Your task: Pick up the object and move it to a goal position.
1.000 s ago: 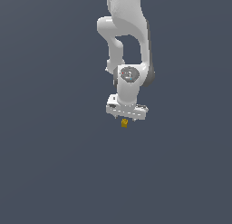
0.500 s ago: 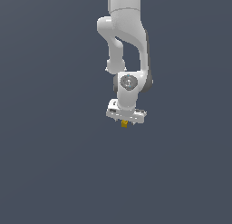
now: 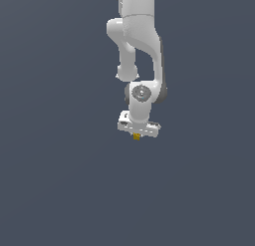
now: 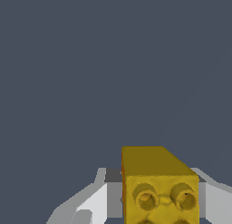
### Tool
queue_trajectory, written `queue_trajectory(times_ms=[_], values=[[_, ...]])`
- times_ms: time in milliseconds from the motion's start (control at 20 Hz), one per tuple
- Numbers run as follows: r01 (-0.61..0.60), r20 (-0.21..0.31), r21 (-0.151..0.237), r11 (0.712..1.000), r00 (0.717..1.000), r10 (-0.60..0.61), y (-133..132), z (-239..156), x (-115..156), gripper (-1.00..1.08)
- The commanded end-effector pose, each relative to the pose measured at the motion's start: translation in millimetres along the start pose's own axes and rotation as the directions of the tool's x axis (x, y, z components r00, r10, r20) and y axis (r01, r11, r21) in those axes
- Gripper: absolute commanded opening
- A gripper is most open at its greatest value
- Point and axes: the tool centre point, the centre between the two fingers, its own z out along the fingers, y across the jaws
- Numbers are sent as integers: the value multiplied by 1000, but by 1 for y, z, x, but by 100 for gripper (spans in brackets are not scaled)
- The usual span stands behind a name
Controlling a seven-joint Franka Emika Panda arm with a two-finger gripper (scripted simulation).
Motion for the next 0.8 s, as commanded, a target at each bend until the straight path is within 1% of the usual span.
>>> queue_trajectory(times_ms=[0,400,750], values=[[-1,0,0,1000,1000,1,0,0,0,-100],[-1,0,0,1000,1000,1,0,-2,1,-100],[-1,0,0,1000,1000,1,3,-27,11,-100]])
